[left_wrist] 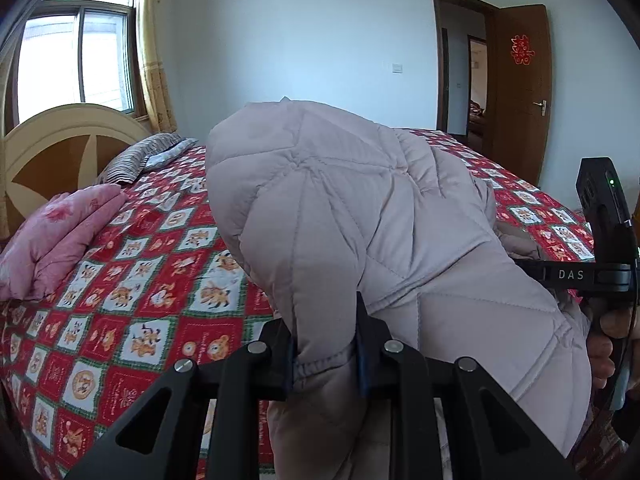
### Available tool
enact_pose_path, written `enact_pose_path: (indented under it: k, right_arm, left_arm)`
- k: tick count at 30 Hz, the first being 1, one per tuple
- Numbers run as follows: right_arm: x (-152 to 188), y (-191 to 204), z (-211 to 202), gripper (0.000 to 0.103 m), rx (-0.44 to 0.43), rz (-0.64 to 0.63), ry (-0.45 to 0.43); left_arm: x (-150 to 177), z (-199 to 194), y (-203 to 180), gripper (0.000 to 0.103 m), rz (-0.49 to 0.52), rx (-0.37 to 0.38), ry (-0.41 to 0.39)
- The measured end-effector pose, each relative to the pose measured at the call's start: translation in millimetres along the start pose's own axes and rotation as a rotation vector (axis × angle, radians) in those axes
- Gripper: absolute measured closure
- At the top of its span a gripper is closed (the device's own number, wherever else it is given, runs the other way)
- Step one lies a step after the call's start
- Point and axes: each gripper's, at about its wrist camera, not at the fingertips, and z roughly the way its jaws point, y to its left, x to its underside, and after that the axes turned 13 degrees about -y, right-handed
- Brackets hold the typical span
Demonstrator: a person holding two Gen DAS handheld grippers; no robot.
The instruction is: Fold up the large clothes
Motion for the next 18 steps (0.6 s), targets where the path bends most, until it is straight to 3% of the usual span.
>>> enact_pose_path:
  k: [12,18]
  right_arm:
    - [4,65,55,0.080,-0.093,-0.081,0.058]
    - [14,81,82,0.080,-0.101,-0.099,0.095]
  left_arm:
    - [15,-23,78,0.080,-0.054,-0.106,-0.010]
    - [40,-17,99,0.079,-0.059,-0.145,0.035]
